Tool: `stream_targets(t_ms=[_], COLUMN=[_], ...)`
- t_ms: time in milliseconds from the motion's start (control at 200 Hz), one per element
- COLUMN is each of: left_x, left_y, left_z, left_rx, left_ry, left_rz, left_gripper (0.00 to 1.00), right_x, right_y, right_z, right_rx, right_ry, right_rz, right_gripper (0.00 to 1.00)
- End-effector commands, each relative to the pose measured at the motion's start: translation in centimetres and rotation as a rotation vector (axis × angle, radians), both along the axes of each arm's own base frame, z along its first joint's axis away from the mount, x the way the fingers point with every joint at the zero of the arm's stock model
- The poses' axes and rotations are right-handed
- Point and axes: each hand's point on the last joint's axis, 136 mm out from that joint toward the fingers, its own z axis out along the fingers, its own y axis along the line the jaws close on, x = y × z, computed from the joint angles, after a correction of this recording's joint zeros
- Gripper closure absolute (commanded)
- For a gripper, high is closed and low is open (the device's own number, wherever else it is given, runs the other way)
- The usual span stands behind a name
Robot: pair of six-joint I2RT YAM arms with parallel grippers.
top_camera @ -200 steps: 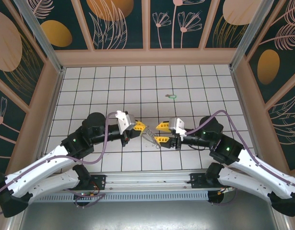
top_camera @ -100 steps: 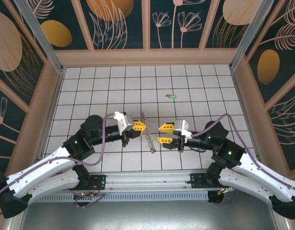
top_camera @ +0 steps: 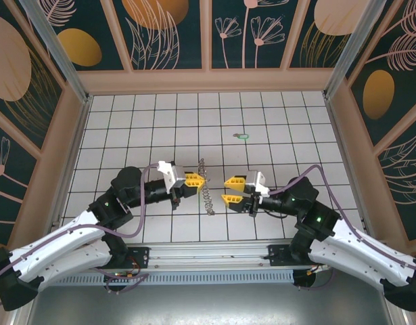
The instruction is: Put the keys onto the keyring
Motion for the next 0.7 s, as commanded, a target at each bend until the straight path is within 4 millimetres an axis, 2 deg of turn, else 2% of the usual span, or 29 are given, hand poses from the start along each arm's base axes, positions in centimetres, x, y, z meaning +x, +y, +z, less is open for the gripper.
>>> stream_targets(t_ms=[0,190,505,691], left_x=[-0.6,-0.5,-0.5,-0.6], left_y=[0.1,0.2,0.0,-0.4], left_z=[2.5,2.5,2.5,2.5], left_rx=[-0.094,-0.088,-0.086,-0.061], left_ry=[-0.044,-0.046,-0.044,-0.033], left_rz=[-0.029,-0.022,-0.029,-0.051], left_gripper=[1.00,1.00,1.00,1.00], right_x=[-0.7,-1.8,-1.9,-2.6], right_y=[0.2,-0.1,-0.1,-0.4], right_z=[0.9,1.4,0.7,0.8], right_rx=[0.063,0.119,0.112,0.133], right_ry=[-0.046,-0.083,-0.088,-0.096], right_rz=[0.040,0.088,0.089,0.122], right_gripper=[0.64,0.64,0.64,0.72])
